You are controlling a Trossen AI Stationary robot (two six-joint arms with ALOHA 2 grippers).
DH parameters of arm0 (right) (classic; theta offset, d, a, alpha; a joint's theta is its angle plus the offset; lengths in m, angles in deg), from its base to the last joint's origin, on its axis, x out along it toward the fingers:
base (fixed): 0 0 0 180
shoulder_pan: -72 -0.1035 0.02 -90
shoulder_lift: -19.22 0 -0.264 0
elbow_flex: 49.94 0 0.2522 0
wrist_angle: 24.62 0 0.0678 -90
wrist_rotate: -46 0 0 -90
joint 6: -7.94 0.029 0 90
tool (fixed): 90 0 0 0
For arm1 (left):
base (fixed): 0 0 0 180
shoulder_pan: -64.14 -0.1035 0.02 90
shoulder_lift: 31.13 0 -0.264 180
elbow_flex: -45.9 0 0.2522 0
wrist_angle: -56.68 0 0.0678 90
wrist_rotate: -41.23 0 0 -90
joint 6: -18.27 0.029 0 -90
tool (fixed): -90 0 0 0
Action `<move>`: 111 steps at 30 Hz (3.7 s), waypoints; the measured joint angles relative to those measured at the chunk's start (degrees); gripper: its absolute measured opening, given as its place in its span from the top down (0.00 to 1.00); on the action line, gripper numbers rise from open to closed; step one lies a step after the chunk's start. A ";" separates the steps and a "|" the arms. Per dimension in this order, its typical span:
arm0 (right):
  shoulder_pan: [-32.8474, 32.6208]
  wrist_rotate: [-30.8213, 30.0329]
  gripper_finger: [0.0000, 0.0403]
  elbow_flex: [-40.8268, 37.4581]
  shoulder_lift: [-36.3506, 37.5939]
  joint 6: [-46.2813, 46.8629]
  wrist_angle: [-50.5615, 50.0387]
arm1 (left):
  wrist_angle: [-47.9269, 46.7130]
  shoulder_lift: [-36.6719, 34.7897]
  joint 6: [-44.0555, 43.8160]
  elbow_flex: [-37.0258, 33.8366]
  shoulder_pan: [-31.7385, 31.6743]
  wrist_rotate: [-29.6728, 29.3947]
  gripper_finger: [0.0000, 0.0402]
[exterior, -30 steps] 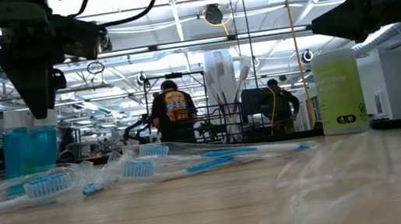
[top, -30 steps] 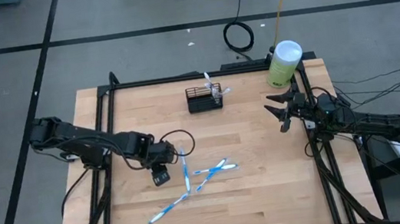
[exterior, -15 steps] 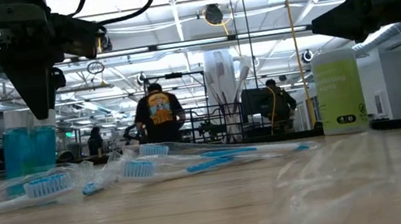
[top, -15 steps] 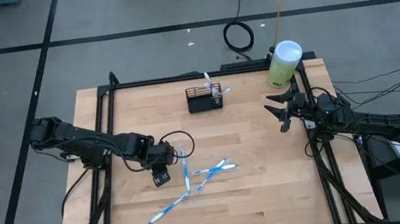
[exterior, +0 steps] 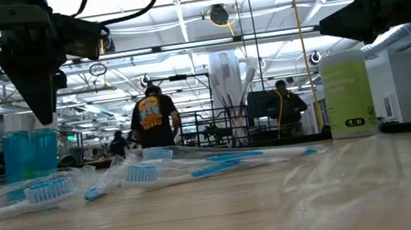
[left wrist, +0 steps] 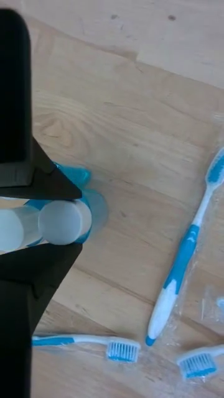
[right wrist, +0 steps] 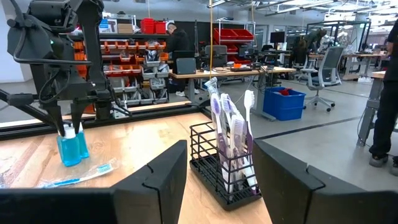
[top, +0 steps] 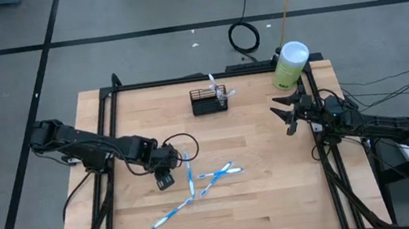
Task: Pick & Place toothbrushing station
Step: Put the blue mouthwash into the middle compartment of the wire organizer
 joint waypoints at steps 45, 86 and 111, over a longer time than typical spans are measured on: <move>0.01 0.00 0.57 0.00 -0.02 0.00 0.01 | -4.51 18.13 50.70 47.26 -34.83 -5.99 0.76; 0.02 0.00 0.57 0.00 -0.02 0.00 0.00 | -5.54 40.06 48.73 54.10 -37.33 2.64 0.76; 0.01 0.00 0.57 0.00 -0.02 0.00 0.00 | -4.50 40.11 47.88 54.10 -37.53 2.50 0.56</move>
